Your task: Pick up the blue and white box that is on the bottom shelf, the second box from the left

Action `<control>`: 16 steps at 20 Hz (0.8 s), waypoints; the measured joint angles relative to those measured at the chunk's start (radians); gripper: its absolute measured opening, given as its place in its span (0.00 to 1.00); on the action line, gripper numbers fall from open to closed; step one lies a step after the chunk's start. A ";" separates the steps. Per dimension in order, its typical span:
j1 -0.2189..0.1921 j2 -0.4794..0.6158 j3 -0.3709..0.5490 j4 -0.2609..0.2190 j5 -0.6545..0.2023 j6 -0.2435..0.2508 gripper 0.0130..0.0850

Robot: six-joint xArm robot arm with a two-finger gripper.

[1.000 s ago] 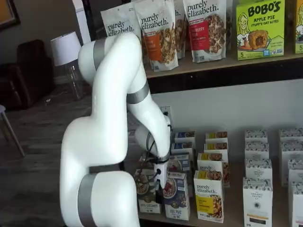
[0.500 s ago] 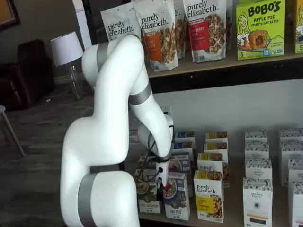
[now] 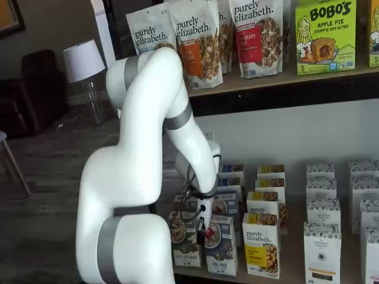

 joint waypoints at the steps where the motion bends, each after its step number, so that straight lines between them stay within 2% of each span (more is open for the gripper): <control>1: -0.001 0.005 -0.007 0.004 -0.001 -0.005 1.00; 7: -0.007 0.047 -0.068 0.037 -0.001 -0.034 1.00; 16: -0.014 0.095 -0.141 0.051 0.020 -0.046 1.00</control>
